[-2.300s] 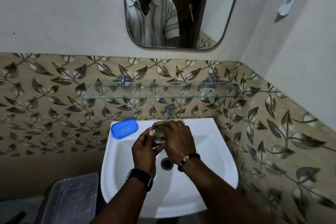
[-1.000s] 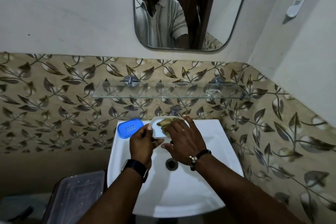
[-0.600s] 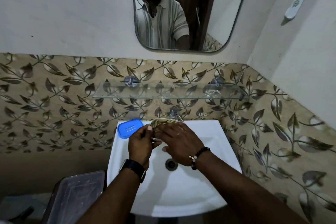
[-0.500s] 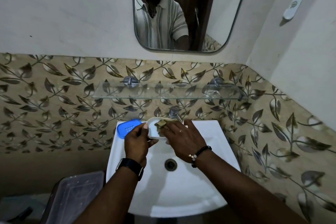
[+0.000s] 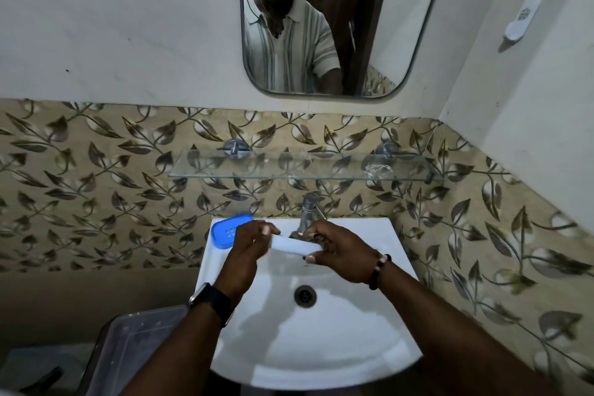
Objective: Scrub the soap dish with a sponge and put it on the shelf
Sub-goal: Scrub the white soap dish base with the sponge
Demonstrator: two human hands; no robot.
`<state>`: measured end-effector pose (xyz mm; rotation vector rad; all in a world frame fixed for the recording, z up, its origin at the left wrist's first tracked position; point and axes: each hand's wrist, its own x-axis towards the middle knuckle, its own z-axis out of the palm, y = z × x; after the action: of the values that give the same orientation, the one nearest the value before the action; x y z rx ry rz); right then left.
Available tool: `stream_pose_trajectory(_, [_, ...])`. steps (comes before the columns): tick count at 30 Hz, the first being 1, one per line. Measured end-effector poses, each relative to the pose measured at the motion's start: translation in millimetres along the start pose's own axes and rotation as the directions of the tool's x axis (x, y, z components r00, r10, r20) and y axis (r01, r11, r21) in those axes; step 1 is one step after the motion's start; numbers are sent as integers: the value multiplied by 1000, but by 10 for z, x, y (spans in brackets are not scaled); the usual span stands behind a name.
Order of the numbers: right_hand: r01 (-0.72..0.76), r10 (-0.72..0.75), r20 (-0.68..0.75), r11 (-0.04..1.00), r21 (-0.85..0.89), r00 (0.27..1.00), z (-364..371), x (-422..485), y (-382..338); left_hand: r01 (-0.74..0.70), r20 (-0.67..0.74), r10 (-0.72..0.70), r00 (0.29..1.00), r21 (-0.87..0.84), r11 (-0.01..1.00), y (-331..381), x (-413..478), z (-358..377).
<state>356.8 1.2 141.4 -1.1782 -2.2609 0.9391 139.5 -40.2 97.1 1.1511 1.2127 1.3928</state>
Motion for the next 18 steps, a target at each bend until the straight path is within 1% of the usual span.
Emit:
stream_pose_trajectory(2, [-19,27,-59,990,142,998,-61,-32,26,-71,41,68,997,64,995,-10,4,-72])
stream_pose_trajectory(4, [-6,85,-210,936,353,974,-46,-34,45,-136,104,122,987,138,981,-23,5,-77])
stream_pose_trajectory(6, [21,199,-391,871,491,899,20,-11,42,-139,126,119,985,167,976,-60,15,-20])
stream_pose_trajectory(8, [64,296,-538,831,552,789,100,22,21,-89,94,80,992,96,991,-95,30,57])
stream_pose_trajectory(9, [91,318,-604,832,548,731,134,26,-6,-75,86,69,994,62,995,-103,36,100])
stream_pose_trajectory(10, [117,308,-674,854,507,672,162,17,-43,-71,75,67,995,52,996,-111,43,130])
stream_pose_trajectory(11, [150,253,-740,890,430,623,181,2,-83,-68,56,64,996,63,996,-122,59,154])
stream_pose_trajectory(12, [195,144,-793,929,314,592,207,-20,-112,-55,34,52,998,77,996,-137,69,167])
stream_pose_trajectory(13, [247,-7,-812,954,169,583,254,-45,-135,-37,19,35,999,73,997,-143,78,179])
stream_pose_trajectory(14, [291,-166,-782,956,21,600,330,-71,-163,-22,21,21,1000,54,998,-152,83,194])
stream_pose_trajectory(15, [320,-301,-702,941,-109,645,433,-93,-183,-15,37,13,999,42,999,-160,81,209])
stream_pose_trajectory(16, [341,-403,-590,914,-219,700,547,-116,-186,-11,59,9,998,44,999,-164,73,227])
stream_pose_trajectory(17, [361,-477,-486,877,-316,732,648,-140,-157,-10,76,7,997,47,999,-160,51,246])
stream_pose_trajectory(18, [377,-531,-419,837,-397,736,705,-156,-101,-8,85,4,996,40,999,-156,31,260])
